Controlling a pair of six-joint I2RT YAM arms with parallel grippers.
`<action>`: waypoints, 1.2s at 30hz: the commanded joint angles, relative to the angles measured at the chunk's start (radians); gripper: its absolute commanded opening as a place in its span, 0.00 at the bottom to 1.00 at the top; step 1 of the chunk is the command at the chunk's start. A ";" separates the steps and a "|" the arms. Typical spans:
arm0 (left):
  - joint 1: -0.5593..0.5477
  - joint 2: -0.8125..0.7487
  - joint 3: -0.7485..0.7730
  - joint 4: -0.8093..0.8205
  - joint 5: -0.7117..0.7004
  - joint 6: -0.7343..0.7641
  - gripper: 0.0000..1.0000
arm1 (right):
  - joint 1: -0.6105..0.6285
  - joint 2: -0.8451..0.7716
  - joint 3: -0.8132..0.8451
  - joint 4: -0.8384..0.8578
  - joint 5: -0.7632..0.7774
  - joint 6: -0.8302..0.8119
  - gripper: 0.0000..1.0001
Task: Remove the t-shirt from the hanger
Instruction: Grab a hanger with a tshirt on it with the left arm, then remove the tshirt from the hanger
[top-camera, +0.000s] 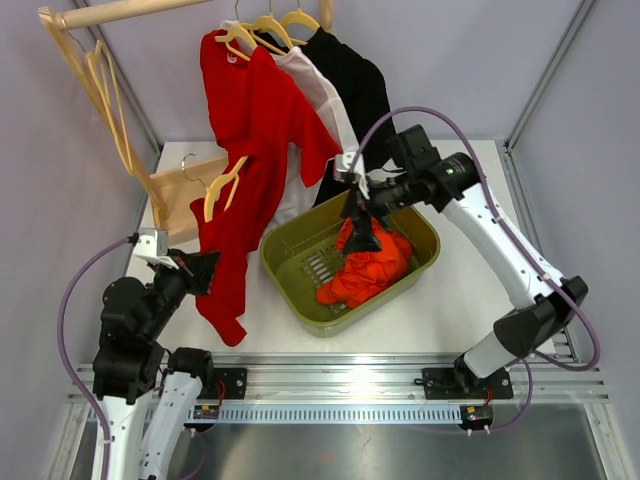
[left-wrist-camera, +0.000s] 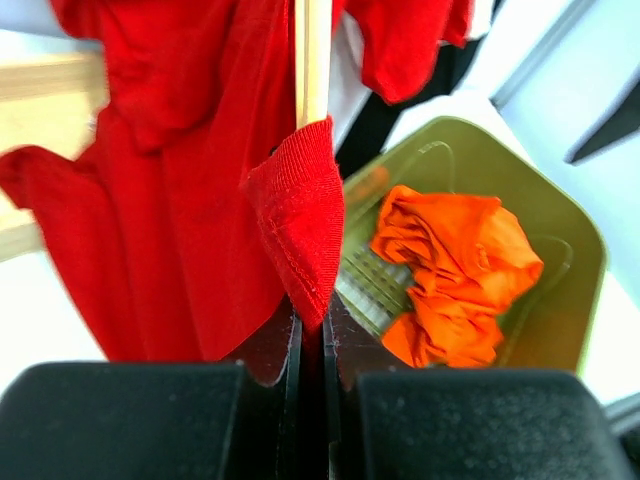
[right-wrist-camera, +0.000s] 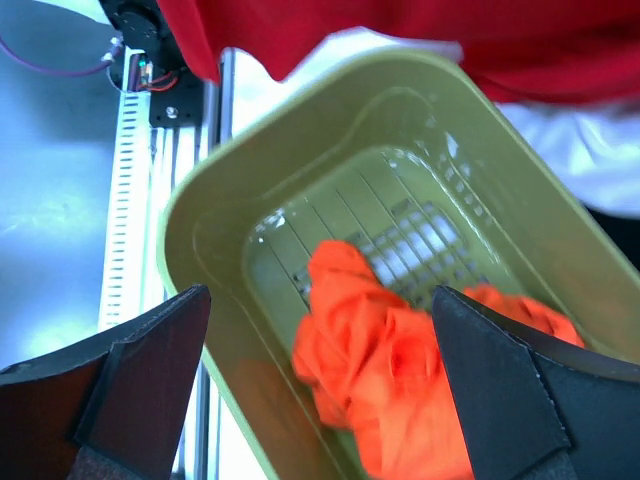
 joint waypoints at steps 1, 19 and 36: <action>0.004 -0.036 -0.020 0.109 0.117 -0.045 0.00 | 0.086 0.073 0.170 0.017 0.089 0.131 0.99; 0.004 -0.123 -0.109 0.078 0.196 -0.108 0.00 | 0.365 0.317 0.370 0.526 0.776 0.665 0.99; 0.004 -0.194 -0.052 -0.064 0.135 -0.110 0.00 | 0.345 0.354 0.371 0.570 0.901 0.705 0.83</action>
